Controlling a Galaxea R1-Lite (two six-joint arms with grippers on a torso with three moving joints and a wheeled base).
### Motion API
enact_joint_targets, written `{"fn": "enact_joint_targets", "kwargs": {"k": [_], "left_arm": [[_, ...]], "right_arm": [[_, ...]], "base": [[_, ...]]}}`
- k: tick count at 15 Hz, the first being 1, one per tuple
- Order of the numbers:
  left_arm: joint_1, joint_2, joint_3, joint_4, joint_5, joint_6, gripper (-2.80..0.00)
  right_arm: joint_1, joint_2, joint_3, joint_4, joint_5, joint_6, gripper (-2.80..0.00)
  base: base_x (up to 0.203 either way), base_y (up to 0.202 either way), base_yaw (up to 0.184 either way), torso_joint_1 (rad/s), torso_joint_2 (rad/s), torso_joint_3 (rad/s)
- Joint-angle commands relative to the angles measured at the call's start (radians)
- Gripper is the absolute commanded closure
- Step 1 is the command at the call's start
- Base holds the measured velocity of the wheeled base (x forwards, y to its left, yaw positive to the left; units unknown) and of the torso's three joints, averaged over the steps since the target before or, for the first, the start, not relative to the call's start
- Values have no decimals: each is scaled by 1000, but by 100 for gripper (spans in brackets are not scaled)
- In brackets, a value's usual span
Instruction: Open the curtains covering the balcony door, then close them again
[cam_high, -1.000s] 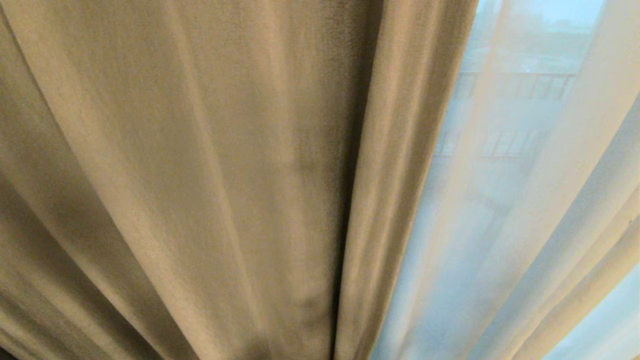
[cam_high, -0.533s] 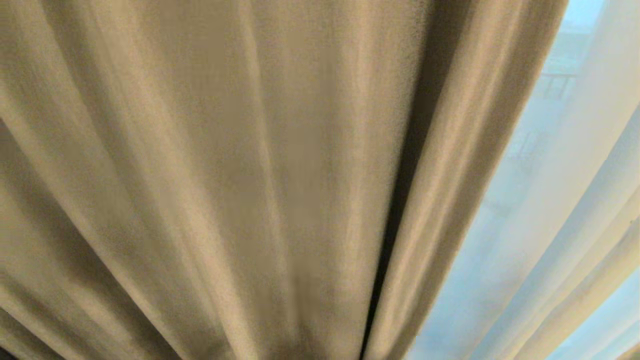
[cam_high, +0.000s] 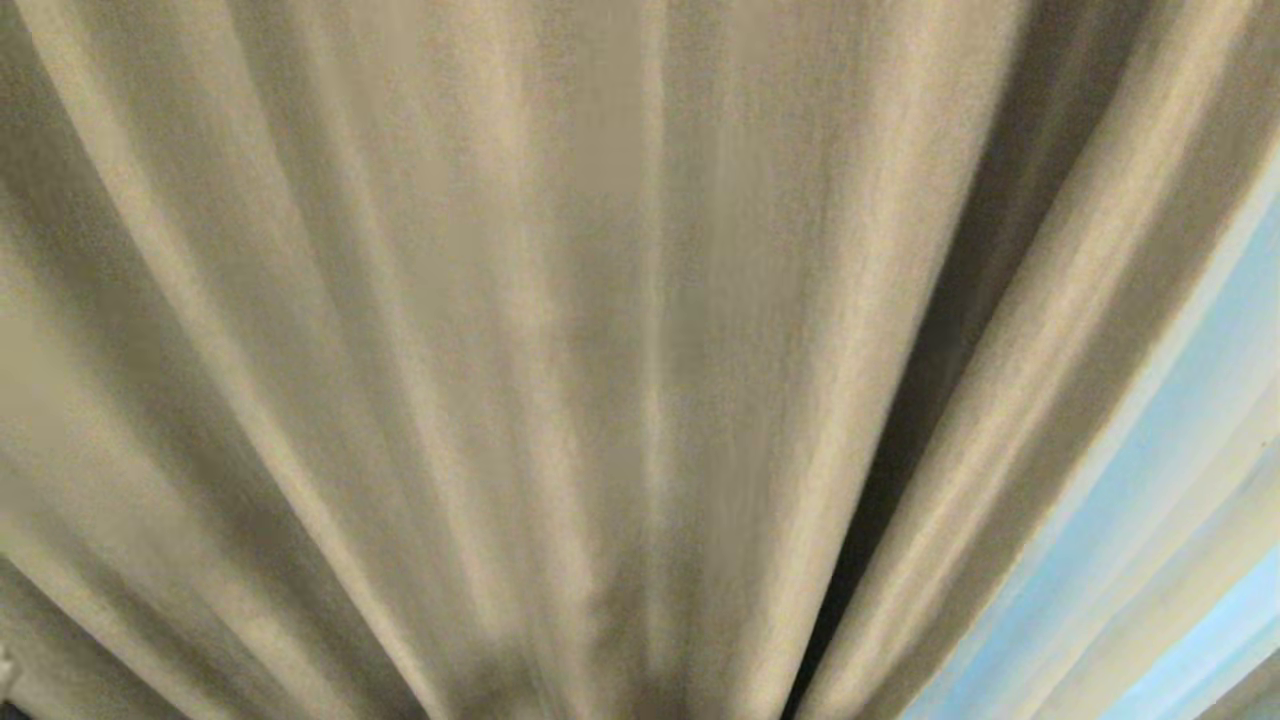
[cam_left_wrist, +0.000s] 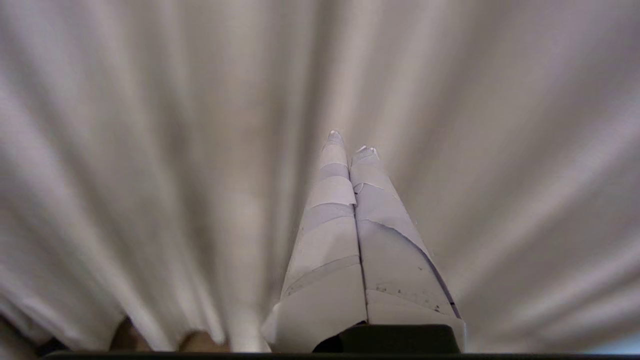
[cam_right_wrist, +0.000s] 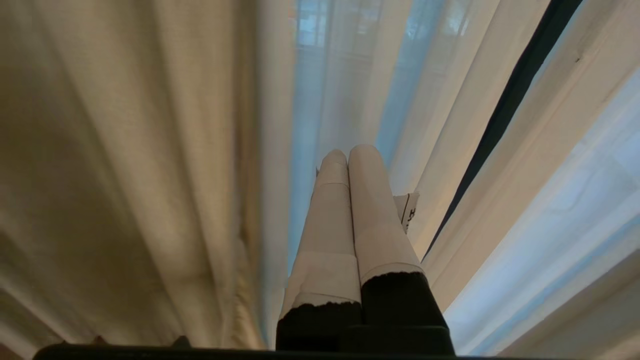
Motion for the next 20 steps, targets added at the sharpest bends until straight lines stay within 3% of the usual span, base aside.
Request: {"fn": "enact_joint_targets", "kwargs": {"k": [1,3,5,8,9,13,17,20], "left_arm": [[63,5,142,-176,1,2,0],[106,-6,206,-250,1,3,0],[146,-58,205,-172,-37,4,0],[168,-137,206,-69,-252,4,0],[169,-159,205,-50,-282,5,0],[166,-271,205,-48,-279,7,0],[166,-279,207,-69,-281,150,0],[166,-279,206,-23,-280,309,0]], "right_arm": [[0,1,0,0,1,-1,0],[0,1,0,0,1,-1,0],[0,1,0,0,1,-1,0],[0,1,0,0,1,-1,0],[0,1,0,0,1,-1,0],[0,1,0,0,1,-1,0],[0,1,0,0,1,-1,0],[0,1,0,0,1,-1,0]], "base": [[0,0,0,0,0,0],[0,0,0,0,0,0],[0,0,0,0,0,0],[0,0,0,0,0,0],[0,0,0,0,0,0],[0,0,0,0,0,0],[0,0,0,0,0,0],[0,0,0,0,0,0]]}}
